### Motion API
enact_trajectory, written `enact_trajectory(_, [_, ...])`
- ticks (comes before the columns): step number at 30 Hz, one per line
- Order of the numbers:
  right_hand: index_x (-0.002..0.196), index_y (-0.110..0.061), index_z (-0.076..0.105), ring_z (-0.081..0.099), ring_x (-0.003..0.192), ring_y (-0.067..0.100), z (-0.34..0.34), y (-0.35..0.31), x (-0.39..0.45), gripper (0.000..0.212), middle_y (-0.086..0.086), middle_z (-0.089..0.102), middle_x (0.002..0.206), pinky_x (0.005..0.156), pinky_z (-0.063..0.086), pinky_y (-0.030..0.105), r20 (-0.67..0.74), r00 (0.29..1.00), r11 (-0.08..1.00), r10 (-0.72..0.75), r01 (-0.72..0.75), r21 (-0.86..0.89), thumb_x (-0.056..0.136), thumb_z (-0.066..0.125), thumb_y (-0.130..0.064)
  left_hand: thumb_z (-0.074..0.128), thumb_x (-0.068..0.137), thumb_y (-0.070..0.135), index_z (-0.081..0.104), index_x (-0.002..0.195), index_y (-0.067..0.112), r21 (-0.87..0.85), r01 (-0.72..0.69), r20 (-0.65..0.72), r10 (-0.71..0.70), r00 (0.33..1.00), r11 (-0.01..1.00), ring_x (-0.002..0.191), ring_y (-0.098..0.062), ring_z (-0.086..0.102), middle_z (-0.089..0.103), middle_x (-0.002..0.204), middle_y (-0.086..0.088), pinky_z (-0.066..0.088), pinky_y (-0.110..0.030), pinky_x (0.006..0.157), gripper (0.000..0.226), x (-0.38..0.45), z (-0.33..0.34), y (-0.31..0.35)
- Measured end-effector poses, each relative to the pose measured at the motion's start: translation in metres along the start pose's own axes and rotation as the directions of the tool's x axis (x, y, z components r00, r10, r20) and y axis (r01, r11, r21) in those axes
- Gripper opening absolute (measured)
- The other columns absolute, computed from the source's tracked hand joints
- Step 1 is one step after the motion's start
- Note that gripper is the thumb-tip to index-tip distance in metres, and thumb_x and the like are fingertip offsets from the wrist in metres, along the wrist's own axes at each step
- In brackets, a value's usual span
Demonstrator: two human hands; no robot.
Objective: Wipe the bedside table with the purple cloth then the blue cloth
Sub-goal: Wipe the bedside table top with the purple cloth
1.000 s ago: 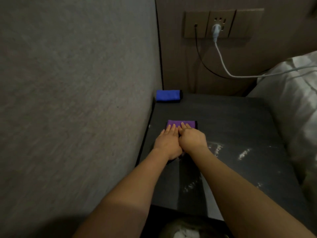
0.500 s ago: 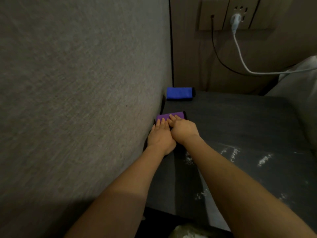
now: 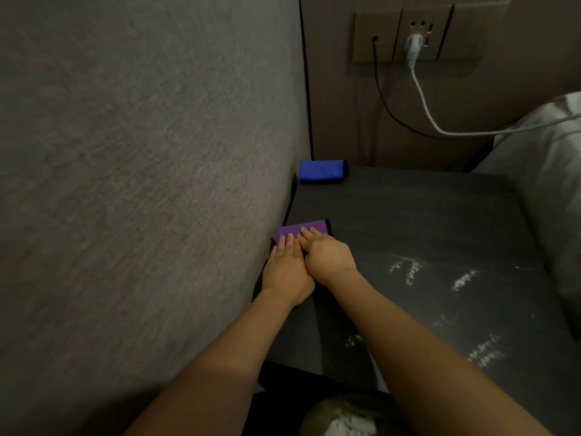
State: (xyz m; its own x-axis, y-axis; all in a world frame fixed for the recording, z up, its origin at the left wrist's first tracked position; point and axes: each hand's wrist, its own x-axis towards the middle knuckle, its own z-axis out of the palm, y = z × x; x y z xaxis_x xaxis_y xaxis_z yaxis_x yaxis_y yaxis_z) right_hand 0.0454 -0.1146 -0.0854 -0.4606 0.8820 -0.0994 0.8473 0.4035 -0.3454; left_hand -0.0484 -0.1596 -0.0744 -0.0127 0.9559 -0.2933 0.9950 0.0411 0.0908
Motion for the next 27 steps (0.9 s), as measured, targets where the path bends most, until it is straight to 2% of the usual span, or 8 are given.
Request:
enact_trajectory(9, [0.144,-0.024,0.034,0.023,0.143,0.009,-0.012,0.060,-0.054,0.049,-0.006,0.027,0.155,0.113,0.024,0.028,-0.057,0.991,0.992,0.124,-0.124,0.004,0.095,0.036,-0.024,0.040,0.090,0.022,0.003,0.152,0.003,-0.070,-0.135,0.020,0.137,0.990,0.988,0.149,-0.024,-0.003,0.001,0.161,-0.015,0.001,-0.034,0.120,0.075,-0.015,0.007,0.069])
enact_trajectory(15, [0.142,-0.026,0.037,0.024,0.142,0.007,-0.022,0.110,-0.091,0.050,-0.007,0.029,0.154,0.113,0.023,0.024,-0.121,0.965,0.972,0.234,-0.236,-0.003,0.093,0.038,-0.020,0.037,0.092,0.025,0.003,0.152,0.002,-0.040,-0.251,0.047,0.253,0.966,0.967,0.149,-0.024,-0.003,0.000,0.161,-0.013,0.002,-0.034,0.120,0.073,-0.013,0.010,0.126])
enact_trajectory(27, [0.140,-0.023,0.042,0.030,0.140,0.008,-0.050,0.194,-0.148,0.050,-0.005,0.033,0.152,0.111,0.029,0.024,-0.178,0.902,0.914,0.392,-0.404,-0.032,0.090,0.042,-0.016,0.031,0.095,0.030,0.004,0.151,0.001,0.006,-0.427,0.058,0.426,0.903,0.904,0.149,-0.026,-0.001,0.002,0.161,-0.013,0.003,-0.035,0.120,0.068,-0.003,0.022,0.225])
